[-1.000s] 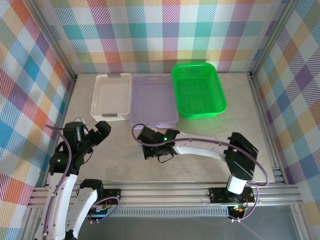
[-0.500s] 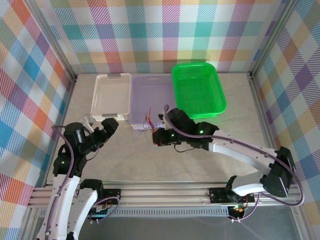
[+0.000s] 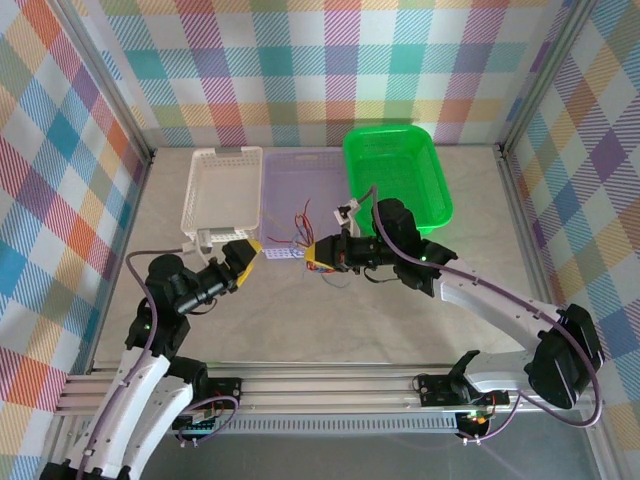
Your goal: Untangle the cables
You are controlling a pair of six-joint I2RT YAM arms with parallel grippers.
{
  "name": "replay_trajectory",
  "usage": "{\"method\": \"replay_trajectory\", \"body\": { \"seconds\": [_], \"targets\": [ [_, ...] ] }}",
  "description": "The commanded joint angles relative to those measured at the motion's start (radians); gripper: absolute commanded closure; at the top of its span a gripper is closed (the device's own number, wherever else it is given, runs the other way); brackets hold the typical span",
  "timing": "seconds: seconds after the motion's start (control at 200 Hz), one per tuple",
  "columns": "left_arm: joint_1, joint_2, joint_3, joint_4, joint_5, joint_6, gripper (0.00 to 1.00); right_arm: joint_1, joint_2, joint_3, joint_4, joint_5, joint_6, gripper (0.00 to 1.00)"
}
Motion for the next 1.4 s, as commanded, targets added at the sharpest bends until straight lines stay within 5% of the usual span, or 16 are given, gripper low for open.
{"method": "replay_trajectory", "body": {
  "seconds": [0.0,0.245,0.475,0.73,1.055,1.395],
  "targets": [
    [-0.113,-0.008,-0.022,0.128,-0.055,-0.026,0.03,-0.022,0.005,-0.02,0.236,-0.097,0.134,1.0],
    [-0.401,0.082,-0.095,0.277,-0.239,-0.012,0.1,-0.048,-0.022,-0.039,0.337,-0.094,0.215,1.0],
    [-0.527,0.148,-0.089,0.425,-0.326,0.012,0.09,-0.058,-0.042,-0.077,0.438,-0.06,0.297,1.0],
    [-0.703,0.239,0.025,0.279,-0.391,0.374,0.06,-0.058,-0.107,-0.116,0.426,0.032,0.379,1.0],
    [-0.754,0.347,0.094,0.162,-0.542,0.654,0.04,-0.057,-0.181,-0.116,0.333,0.055,0.398,1.0],
    [-0.774,0.38,0.096,0.316,-0.609,0.699,0.0,-0.039,-0.196,-0.127,0.313,0.065,0.405,1.0]
  ]
}}
